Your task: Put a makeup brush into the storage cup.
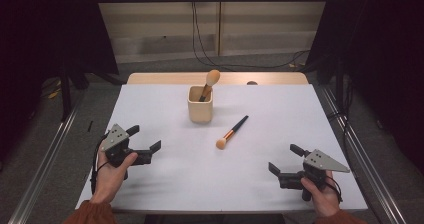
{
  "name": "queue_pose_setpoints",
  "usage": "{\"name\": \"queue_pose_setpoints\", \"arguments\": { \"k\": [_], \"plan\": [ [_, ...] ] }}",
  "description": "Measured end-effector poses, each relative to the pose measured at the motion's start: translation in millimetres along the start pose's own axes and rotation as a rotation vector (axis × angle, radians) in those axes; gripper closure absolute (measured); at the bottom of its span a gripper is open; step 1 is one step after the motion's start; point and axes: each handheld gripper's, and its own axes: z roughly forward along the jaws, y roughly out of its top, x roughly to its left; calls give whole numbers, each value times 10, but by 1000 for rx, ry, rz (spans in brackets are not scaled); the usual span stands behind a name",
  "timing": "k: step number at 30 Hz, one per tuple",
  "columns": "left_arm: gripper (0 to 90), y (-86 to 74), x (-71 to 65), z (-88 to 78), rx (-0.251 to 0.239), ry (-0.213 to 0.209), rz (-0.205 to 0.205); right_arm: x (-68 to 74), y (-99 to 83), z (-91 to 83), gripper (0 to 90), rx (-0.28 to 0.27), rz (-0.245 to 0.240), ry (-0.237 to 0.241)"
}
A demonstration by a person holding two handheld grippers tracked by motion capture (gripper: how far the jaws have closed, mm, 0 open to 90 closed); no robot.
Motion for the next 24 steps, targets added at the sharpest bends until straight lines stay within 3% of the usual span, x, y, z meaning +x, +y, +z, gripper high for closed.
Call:
{"name": "queue_pose_setpoints", "arguments": {
  "k": [2, 8, 11, 16, 17, 24],
  "plan": [
    [31, -35, -23, -17, -15, 0, -15, -3, -2, -3, 2, -2, 6, -3],
    [30, -97, -112, -107, -12, 0, 40, -22, -9, -12, 2, 0, 11, -9],
    [30, -154, -129, -172, 2, -7, 35, -23, -14, -12, 2, 4, 11, -6],
    [30, -221, -157, -250, -17, 2, 15, -23, -16, -37, 2, -3, 10, -12],
    [33, -232, -156, -286, -40, 6, 6, -13, -13, -52, 2, -4, 8, -13],
    [33, -281, -165, -324, -41, 12, -26, -12, -5, -50, 2, -11, 8, -10]
  ]
}}
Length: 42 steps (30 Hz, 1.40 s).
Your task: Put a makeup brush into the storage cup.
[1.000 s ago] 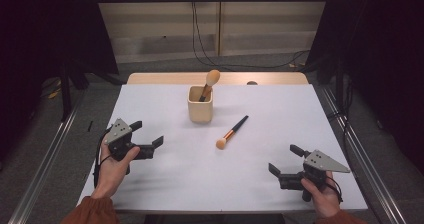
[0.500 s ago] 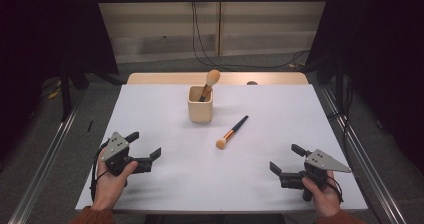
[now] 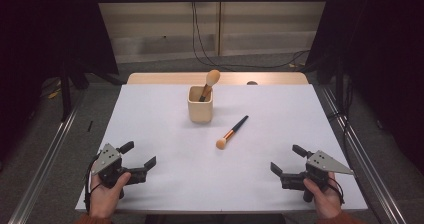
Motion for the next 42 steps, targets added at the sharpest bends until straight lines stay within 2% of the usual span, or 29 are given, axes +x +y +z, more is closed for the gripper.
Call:
{"name": "queue_pose_setpoints", "arguments": {
  "k": [3, 7, 11, 13, 14, 18, 21, 27, 30, 38, 39, 41, 42],
  "plan": [
    [33, -3, -5, 2, 6, -3, 5, -8, 6, 10, 2, 1, 1, 3],
    [33, 4, -30, -10, 10, -8, 31, -21, 43, 56, 1, -8, 8, 4],
    [33, -1, -45, -11, 16, -12, 32, -28, 65, 88, 1, -4, -4, 10],
    [33, -7, -47, -8, 19, -12, 29, -45, 109, 105, 1, -11, 0, 19],
    [33, -20, -46, -10, 28, -11, 26, -77, 176, 104, 2, -35, 2, 14],
    [33, -24, -45, -14, 33, -8, 24, -99, 248, 131, 0, -44, 4, 21],
    [33, -26, -57, -41, 21, -2, 26, -109, 296, 225, 3, -16, 0, 21],
    [33, -29, -56, -99, 4, -1, 15, -158, 380, 333, 13, -16, 6, 18],
    [33, -33, -56, -92, 6, -2, 10, -180, 486, 444, 13, -7, -2, 43],
    [33, -32, -58, -91, 5, -2, 9, -184, 632, 666, 14, 11, -14, 72],
    [33, -32, -56, -89, 5, -5, 10, -180, 673, 733, 14, 12, -32, 83],
    [33, -38, -43, -81, 4, -14, 4, -176, 702, 779, 14, 12, -22, 91],
    [33, -38, -43, -78, 5, -11, 4, -174, 726, 810, 14, 16, -36, 88]
  ]
}}
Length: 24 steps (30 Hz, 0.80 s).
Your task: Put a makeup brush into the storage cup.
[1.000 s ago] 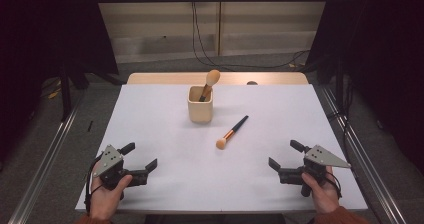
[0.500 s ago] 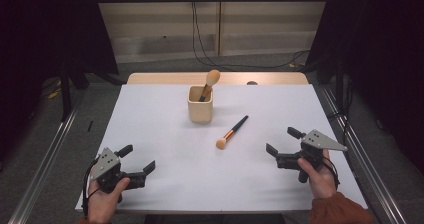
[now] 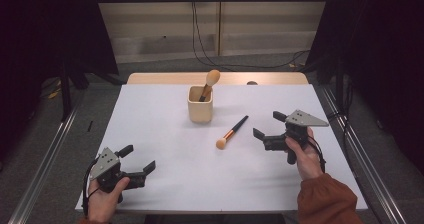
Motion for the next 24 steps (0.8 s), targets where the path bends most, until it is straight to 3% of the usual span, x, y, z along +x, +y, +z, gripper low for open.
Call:
{"name": "queue_pose_setpoints", "arguments": {
  "k": [5, 9, 18, 24],
  "plan": [
    [33, -7, 11, 12, 4, -2, -4, 3, 83, 90, 14, 7, -28, 14],
    [33, -8, 36, 5, 9, 12, -4, 19, 199, 219, 14, 34, -36, 65],
    [33, -15, 60, 2, 10, 15, -6, 51, 325, 437, 9, 71, -71, 116],
    [33, -25, 66, 13, 15, 13, -3, 41, 340, 616, 27, 116, -77, 100]
  ]
}}
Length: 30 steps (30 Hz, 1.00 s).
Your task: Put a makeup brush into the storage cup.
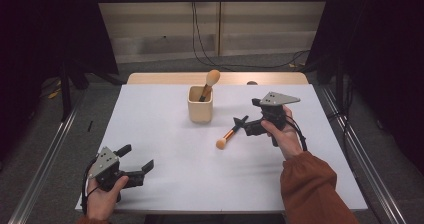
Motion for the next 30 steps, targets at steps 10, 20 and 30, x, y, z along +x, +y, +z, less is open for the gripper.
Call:
{"name": "queue_pose_setpoints", "arguments": {
  "k": [10, 20, 30],
  "plan": [
    [33, 4, 16, -5, 0, 3, 5, -95, 19, 178, 20, 124, 11, 50],
    [33, 3, 37, -5, 2, 7, 3, -205, 26, 285, 19, 318, -21, 108],
    [33, 13, 46, -1, 6, 11, 10, -302, 110, 350, 23, 541, -78, 194]
  ]
}}
